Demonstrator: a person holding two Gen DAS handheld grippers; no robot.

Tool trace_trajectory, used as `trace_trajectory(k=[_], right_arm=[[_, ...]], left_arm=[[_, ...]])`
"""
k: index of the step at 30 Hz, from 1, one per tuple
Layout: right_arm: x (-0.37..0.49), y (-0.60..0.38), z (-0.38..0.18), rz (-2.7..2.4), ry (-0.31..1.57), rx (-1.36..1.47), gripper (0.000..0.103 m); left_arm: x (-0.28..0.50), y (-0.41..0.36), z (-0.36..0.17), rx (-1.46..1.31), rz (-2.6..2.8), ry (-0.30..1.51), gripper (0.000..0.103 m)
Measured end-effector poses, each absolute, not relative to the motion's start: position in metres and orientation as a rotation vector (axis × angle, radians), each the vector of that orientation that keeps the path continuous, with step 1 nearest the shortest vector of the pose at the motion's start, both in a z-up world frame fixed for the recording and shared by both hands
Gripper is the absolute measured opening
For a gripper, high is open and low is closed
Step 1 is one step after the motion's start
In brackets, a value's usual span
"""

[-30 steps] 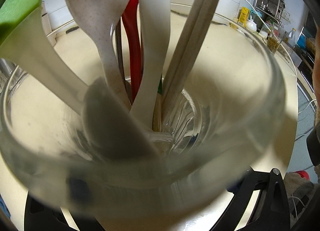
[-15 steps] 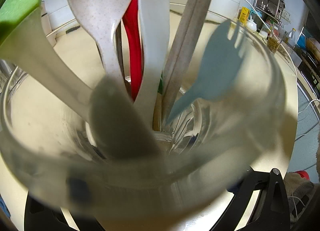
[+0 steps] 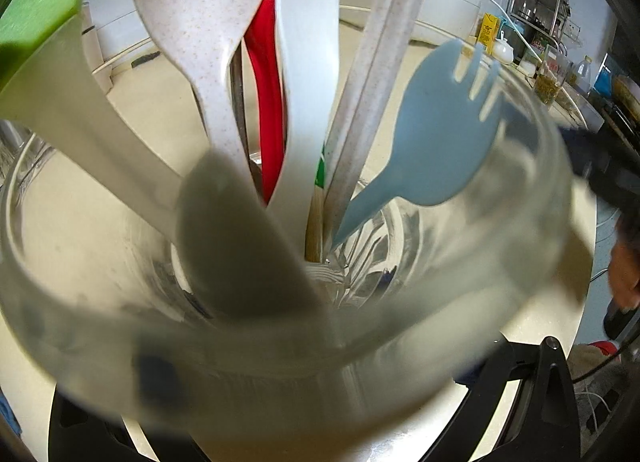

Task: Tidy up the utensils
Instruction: 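Set the glass down on the counter with the left gripper and release it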

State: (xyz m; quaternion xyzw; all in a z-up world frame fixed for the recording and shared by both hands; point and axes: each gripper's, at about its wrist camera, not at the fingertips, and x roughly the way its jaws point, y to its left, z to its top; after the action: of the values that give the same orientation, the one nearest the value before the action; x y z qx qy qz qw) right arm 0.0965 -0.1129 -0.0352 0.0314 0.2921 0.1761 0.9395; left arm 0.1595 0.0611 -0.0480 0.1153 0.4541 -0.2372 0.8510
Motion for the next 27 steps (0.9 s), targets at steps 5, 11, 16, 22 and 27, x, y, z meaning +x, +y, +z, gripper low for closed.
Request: trace_trajectory(k=[5, 11, 16, 22, 27], right_arm=[[0.092, -0.122, -0.067, 0.283, 0.700, 0.062, 0.032], [0.093, -0.133, -0.079, 0.223, 0.726, 0.052, 0.032], [0.092, -0.130, -0.078, 0.215, 0.718, 0.038, 0.032], [0.089, -0.125, -0.076, 0.203, 0.702, 0.021, 0.033], [0.090, -0.132, -0.076, 0.215, 0.703, 0.068, 0.033]], left_arm=[[0.159, 0.060, -0.048, 0.237, -0.487, 0.957, 0.103], [0.149, 0.063, -0.048, 0.220, -0.484, 0.933, 0.102], [0.150, 0.066, -0.048, 0.217, -0.463, 0.935, 0.103], [0.151, 0.065, -0.048, 0.205, -0.432, 0.934, 0.102], [0.130, 0.066, -0.041, 0.130, -0.397, 0.902, 0.102]])
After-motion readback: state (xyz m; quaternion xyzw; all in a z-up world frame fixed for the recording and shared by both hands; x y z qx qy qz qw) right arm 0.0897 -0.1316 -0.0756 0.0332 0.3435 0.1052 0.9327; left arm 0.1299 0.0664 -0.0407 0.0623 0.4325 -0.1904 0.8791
